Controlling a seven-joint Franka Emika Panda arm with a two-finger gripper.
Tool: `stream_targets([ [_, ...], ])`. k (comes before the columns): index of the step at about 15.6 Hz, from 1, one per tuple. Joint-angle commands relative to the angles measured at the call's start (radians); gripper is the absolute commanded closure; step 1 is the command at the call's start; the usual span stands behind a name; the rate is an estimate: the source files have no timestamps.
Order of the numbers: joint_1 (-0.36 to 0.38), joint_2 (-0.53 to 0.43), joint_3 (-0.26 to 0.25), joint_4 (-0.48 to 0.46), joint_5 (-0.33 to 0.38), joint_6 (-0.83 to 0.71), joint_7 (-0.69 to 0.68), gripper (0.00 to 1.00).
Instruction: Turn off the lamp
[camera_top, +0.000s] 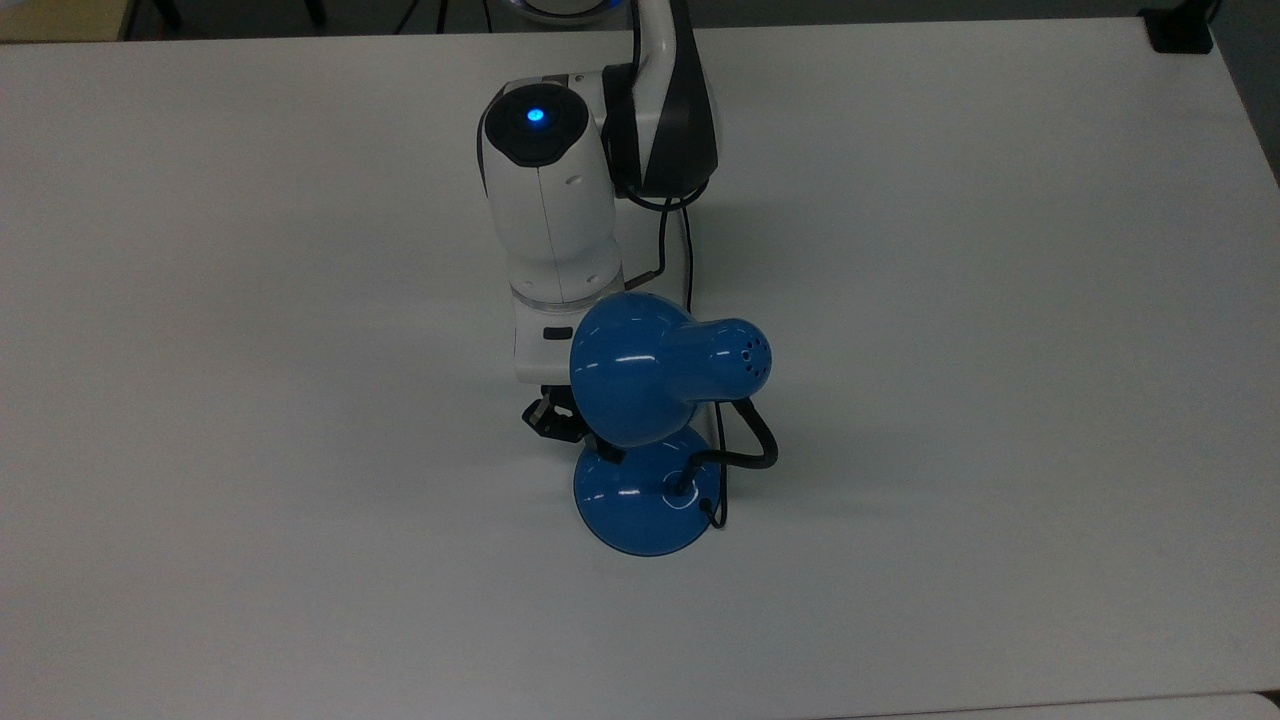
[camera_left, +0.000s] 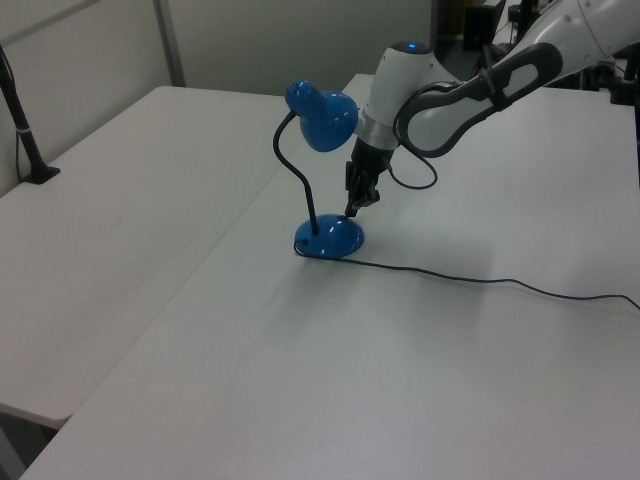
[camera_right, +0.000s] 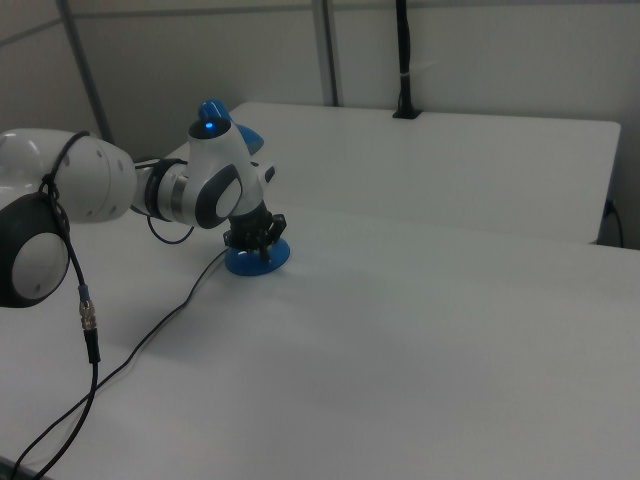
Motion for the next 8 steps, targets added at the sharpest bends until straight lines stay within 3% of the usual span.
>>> stream_targets([
  [1,0.015,0.029,-0.016,0.015,-0.043,0.018,-0.011,1.00],
  [5,0.004,0.022,-0.016,0.001,-0.044,0.017,-0.010,1.00],
  [8,-0.036,-0.095,-0.004,-0.070,-0.029,0.006,0.048,1.00],
])
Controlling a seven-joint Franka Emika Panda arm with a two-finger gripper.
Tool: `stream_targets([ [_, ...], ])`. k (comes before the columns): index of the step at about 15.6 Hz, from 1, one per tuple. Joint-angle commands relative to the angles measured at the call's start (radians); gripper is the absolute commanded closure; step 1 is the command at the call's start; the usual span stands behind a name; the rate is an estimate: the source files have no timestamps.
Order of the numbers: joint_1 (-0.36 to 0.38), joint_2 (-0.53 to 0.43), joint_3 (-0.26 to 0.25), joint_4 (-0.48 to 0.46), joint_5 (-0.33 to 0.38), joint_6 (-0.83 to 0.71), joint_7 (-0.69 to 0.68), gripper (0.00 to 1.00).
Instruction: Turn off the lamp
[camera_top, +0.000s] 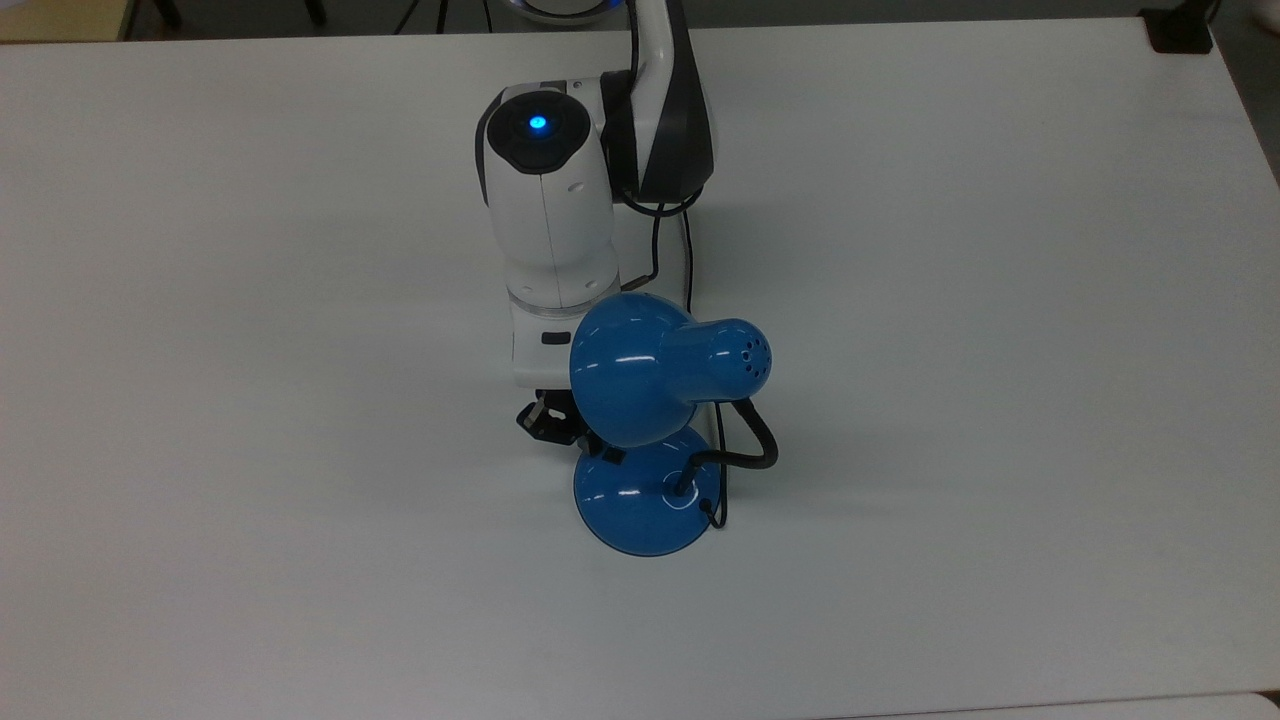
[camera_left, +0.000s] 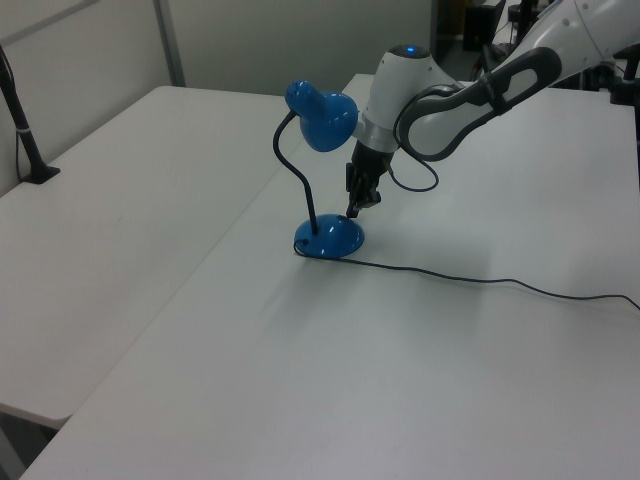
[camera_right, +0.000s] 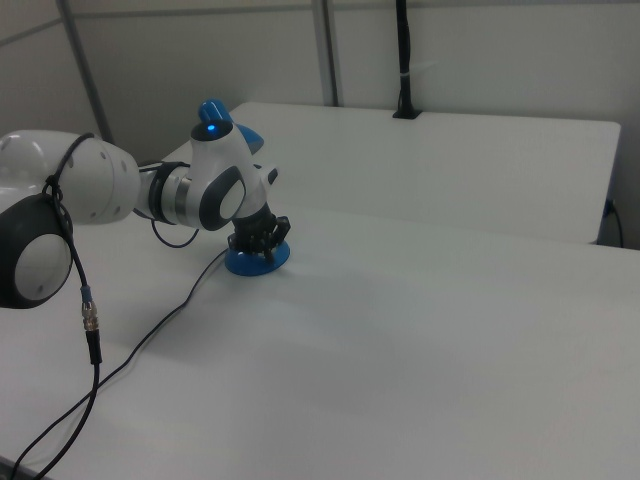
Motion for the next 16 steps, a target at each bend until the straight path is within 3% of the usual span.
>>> stream_targets([
  [1,-0.036,-0.155,-0.001,-0.110,0.002,0.002,0.098,1.00],
  [3,-0.047,-0.233,-0.001,-0.143,0.002,-0.089,0.246,1.00],
  [6,-0.061,-0.342,-0.006,-0.129,-0.001,-0.383,0.478,1.00],
  [8,-0.071,-0.419,-0.012,-0.129,-0.012,-0.544,0.628,0.90],
  [9,-0.077,-0.452,-0.015,-0.120,-0.012,-0.609,0.676,0.72],
  [11,-0.094,-0.514,-0.039,-0.109,-0.012,-0.715,0.770,0.00],
  [13,-0.075,-0.554,-0.089,-0.109,-0.014,-0.781,0.792,0.00],
  [16,-0.070,-0.563,-0.116,-0.086,-0.012,-0.835,0.790,0.00],
])
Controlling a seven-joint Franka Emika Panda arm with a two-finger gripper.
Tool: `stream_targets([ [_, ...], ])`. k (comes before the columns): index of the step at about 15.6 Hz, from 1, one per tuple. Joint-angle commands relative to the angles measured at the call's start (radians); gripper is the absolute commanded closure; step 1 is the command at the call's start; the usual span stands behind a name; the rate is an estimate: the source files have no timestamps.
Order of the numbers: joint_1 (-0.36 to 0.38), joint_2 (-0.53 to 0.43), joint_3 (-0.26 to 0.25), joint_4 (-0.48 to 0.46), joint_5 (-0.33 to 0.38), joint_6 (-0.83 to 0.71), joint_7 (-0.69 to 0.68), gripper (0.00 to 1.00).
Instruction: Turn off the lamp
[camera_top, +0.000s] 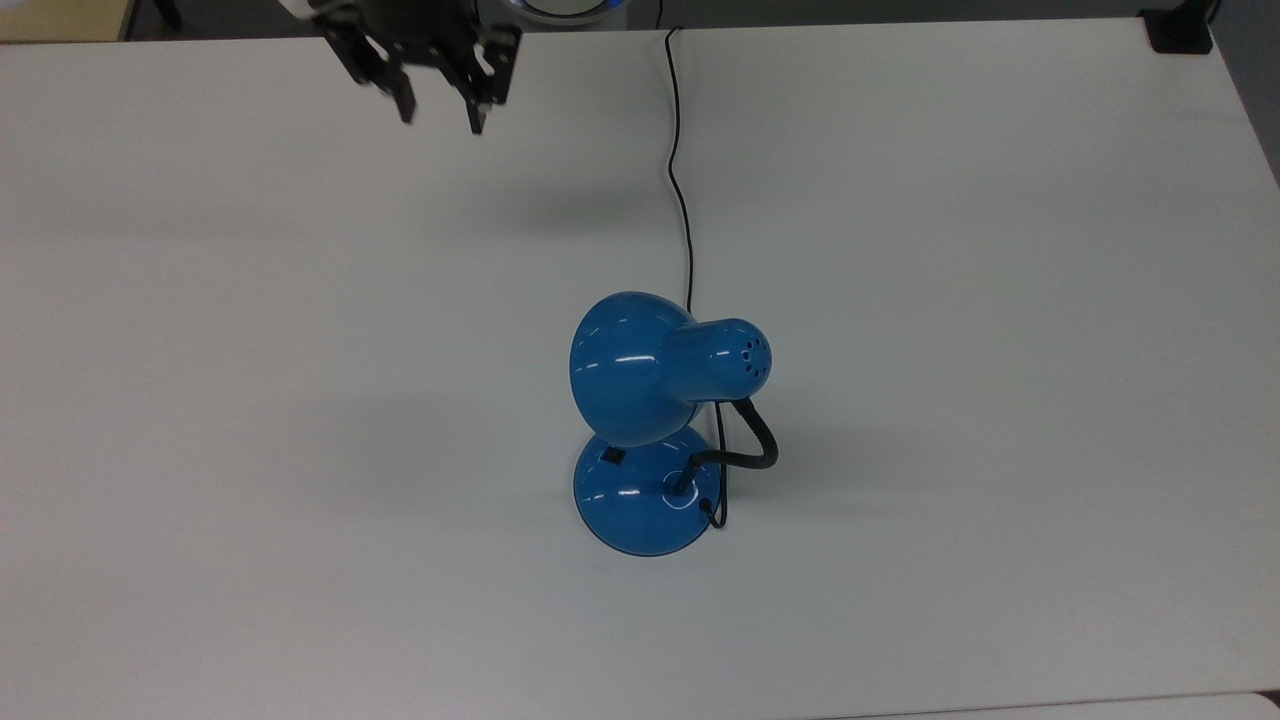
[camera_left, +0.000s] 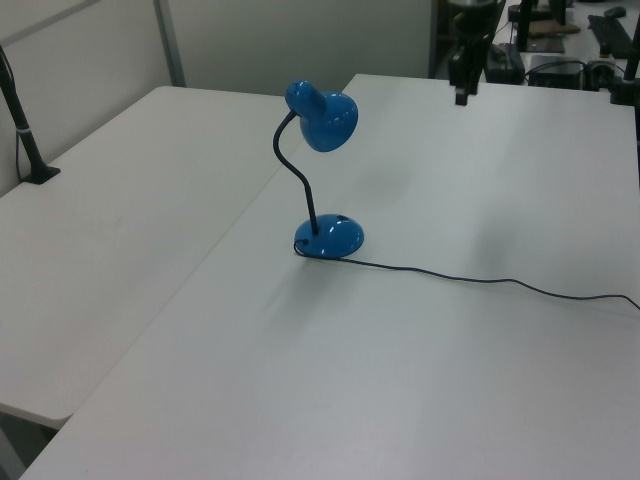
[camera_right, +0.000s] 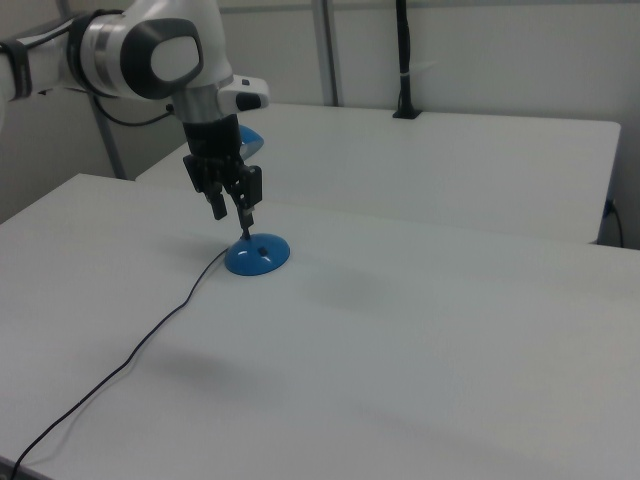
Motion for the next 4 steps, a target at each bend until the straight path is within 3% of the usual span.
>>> stream_targets([
  [1,0.015,-0.019,-0.033,0.001,-0.010,-0.060,0.036,0.00],
  [4,0.010,-0.012,-0.036,0.023,-0.011,-0.073,0.033,0.00],
])
